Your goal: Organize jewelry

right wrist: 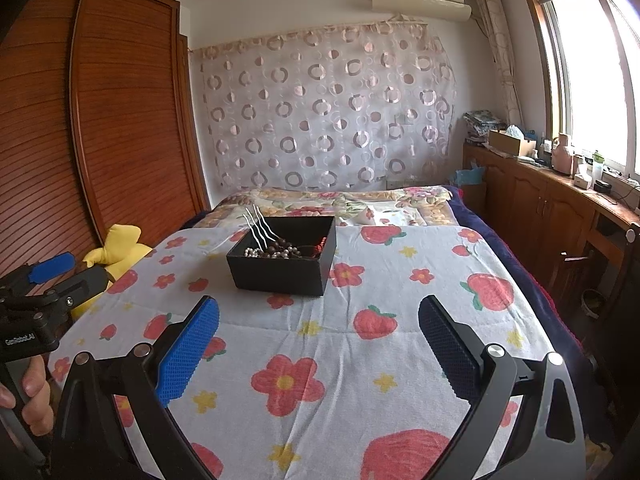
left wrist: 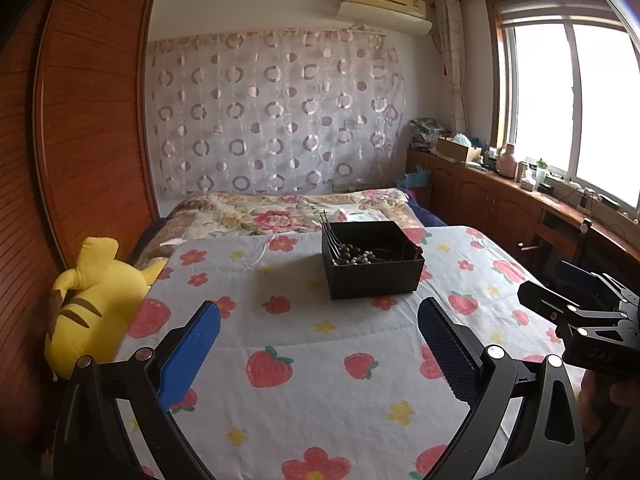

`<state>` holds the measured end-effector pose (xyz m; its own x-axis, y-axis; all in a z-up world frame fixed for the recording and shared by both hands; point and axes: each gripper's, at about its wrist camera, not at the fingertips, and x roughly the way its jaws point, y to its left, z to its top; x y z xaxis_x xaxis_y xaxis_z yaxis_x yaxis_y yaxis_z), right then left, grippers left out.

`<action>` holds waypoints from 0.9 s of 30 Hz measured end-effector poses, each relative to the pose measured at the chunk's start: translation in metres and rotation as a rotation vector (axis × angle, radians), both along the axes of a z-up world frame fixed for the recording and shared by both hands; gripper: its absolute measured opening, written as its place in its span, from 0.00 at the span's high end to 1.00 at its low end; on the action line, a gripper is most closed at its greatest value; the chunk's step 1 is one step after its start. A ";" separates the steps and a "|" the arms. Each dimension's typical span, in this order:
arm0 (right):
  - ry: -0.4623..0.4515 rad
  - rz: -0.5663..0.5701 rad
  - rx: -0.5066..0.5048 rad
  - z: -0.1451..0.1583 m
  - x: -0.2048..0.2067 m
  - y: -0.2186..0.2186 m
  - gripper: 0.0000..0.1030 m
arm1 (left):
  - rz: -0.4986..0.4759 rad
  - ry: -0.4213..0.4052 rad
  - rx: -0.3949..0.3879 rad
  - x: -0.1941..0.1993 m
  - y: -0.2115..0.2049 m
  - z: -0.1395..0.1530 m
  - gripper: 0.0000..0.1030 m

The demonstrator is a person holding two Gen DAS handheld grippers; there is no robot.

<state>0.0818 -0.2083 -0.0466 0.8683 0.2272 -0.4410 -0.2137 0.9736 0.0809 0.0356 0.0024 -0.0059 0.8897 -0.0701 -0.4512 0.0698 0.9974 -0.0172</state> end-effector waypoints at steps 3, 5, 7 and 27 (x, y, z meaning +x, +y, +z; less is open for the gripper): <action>0.001 0.000 0.001 0.000 0.000 0.000 0.02 | -0.002 0.004 -0.003 0.000 0.001 0.002 0.07; 0.002 0.000 0.002 0.000 0.000 0.000 0.02 | -0.003 0.003 -0.005 -0.001 0.002 0.002 0.07; 0.005 -0.001 0.001 0.001 0.001 0.001 0.02 | -0.003 0.003 -0.006 -0.001 0.002 0.003 0.07; 0.004 -0.001 0.003 0.001 0.001 0.001 0.02 | -0.003 0.006 -0.014 0.001 0.008 0.004 0.07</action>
<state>0.0824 -0.2072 -0.0455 0.8669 0.2275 -0.4436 -0.2123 0.9736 0.0845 0.0366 0.0108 -0.0020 0.8868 -0.0789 -0.4553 0.0726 0.9969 -0.0314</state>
